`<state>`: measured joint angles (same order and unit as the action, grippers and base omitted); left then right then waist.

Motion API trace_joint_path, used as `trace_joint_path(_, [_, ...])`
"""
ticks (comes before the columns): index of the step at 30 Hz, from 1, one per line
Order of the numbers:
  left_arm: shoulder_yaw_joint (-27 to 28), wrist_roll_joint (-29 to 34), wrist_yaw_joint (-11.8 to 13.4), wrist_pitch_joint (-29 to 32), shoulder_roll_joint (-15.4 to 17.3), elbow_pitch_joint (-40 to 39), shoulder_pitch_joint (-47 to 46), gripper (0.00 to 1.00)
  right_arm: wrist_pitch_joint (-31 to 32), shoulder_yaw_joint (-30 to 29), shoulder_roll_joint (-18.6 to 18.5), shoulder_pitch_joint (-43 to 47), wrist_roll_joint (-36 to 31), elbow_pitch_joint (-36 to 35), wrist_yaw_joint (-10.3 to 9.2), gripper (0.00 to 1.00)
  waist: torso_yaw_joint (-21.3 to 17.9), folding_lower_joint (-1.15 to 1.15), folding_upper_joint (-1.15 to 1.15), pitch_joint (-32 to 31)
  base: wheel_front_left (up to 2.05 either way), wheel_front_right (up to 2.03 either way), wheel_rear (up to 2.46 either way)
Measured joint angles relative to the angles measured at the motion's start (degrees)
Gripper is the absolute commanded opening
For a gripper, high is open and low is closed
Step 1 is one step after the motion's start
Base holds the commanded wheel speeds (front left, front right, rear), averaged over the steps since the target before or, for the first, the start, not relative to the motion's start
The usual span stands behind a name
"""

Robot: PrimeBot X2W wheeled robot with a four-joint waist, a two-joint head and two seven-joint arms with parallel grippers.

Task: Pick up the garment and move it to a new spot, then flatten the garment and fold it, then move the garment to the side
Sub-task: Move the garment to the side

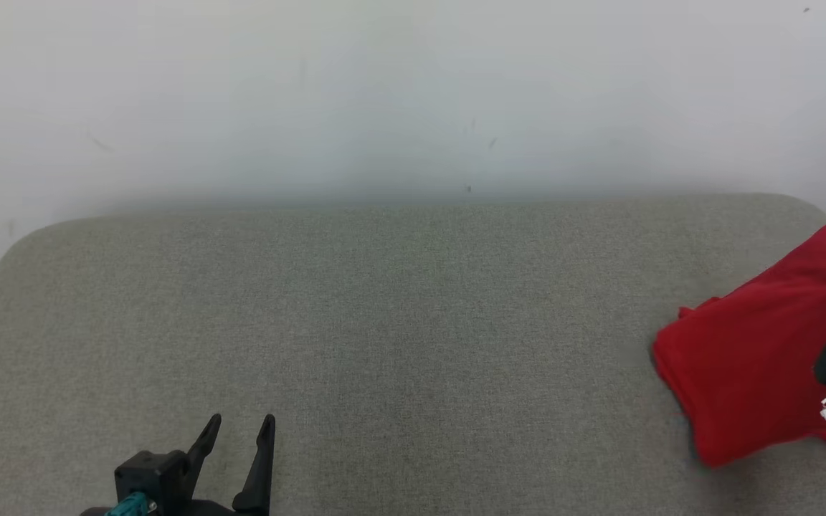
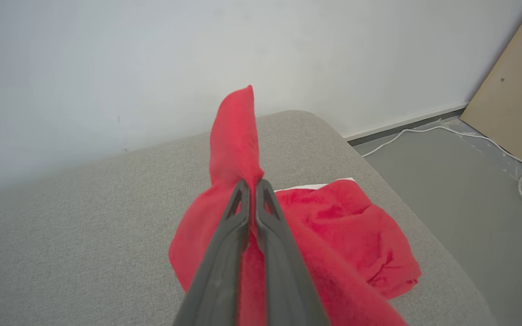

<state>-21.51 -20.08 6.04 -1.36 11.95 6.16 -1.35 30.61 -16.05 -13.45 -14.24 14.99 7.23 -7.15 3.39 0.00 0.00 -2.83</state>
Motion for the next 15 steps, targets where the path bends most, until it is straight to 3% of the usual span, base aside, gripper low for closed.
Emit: trace_joint_path(15, [-0.12,0.05,-0.01,0.53,0.66,-0.66,-0.12,1.00,2.69,-1.23,-3.28,-2.72,-2.09,2.08,0.00,0.00,-0.70,0.00,0.00,1.37,0.00,0.00,0.00])
